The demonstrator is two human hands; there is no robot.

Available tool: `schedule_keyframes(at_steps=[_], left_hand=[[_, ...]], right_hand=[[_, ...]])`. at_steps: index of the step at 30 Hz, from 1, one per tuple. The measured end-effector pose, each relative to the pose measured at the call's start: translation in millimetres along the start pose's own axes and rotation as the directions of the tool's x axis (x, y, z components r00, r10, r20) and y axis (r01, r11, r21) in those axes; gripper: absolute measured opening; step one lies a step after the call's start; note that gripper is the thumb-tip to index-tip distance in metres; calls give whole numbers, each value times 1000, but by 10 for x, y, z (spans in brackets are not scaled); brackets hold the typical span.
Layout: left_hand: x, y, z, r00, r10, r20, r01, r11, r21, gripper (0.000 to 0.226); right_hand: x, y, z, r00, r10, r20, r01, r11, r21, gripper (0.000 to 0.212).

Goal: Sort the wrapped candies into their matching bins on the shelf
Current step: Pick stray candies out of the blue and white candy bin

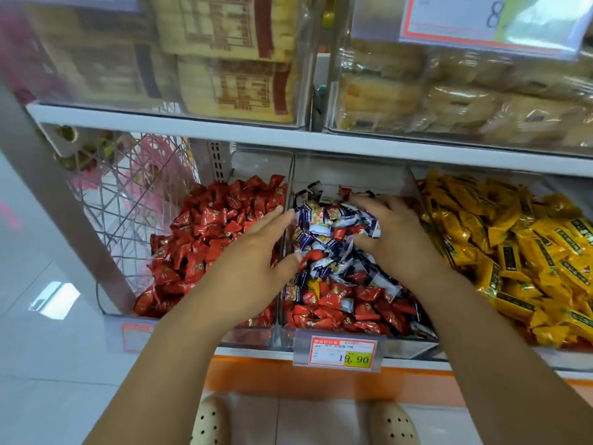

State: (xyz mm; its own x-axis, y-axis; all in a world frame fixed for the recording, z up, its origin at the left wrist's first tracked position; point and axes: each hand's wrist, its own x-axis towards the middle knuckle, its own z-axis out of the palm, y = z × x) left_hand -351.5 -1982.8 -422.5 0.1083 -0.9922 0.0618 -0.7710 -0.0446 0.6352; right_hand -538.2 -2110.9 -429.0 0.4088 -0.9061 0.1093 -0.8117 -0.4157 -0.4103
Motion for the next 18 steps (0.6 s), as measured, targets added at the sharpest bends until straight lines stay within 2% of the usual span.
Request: schedule_keyframes(at_steps=[2, 4, 5, 6, 7, 9, 11, 12, 14, 18], left_hand=[[-11, 6, -15, 1000, 2, 7, -2, 1000, 6, 65], [-29, 12, -38, 1000, 0, 23, -1, 1000, 19, 67], [-37, 15, -52, 1000, 1, 28, -2, 1000, 27, 67], [-46, 18, -64, 1000, 3, 29, -4, 999, 34, 67], [-53, 23, -73, 1000, 6, 29, -7, 999, 36, 68], [-65, 32, -79, 1000, 9, 28, -10, 999, 35, 68], [-85, 38, -73, 1000, 10, 30, -11, 999, 48, 67], [-99, 39, -69, 1000, 9, 29, -10, 998, 58, 67], [-121, 39, -64, 1000, 9, 29, -11, 998, 63, 66], [-140, 32, -67, 999, 14, 30, -16, 998, 58, 64]], right_hand=[[-57, -63, -181, 996, 3, 92, 6, 995, -97, 68], [-173, -143, -336, 994, -96, 57, 100, 992, -73, 41], [-243, -188, -374, 986, -141, 92, 142, 990, 0, 25], [-317, -229, -363, 969, -163, 187, 153, 986, 66, 18], [-384, -268, -314, 934, -169, 315, 149, 985, 88, 19], [-464, -295, -133, 832, -180, 524, 183, 982, 46, 38], [-458, -273, 51, 774, -175, 609, 232, 973, -15, 58], [-442, -267, 106, 768, -187, 613, 253, 967, -22, 60], [-411, -253, 169, 797, -231, 558, 286, 958, -12, 50], [-363, -221, 88, 878, -245, 412, 210, 969, 130, 27]])
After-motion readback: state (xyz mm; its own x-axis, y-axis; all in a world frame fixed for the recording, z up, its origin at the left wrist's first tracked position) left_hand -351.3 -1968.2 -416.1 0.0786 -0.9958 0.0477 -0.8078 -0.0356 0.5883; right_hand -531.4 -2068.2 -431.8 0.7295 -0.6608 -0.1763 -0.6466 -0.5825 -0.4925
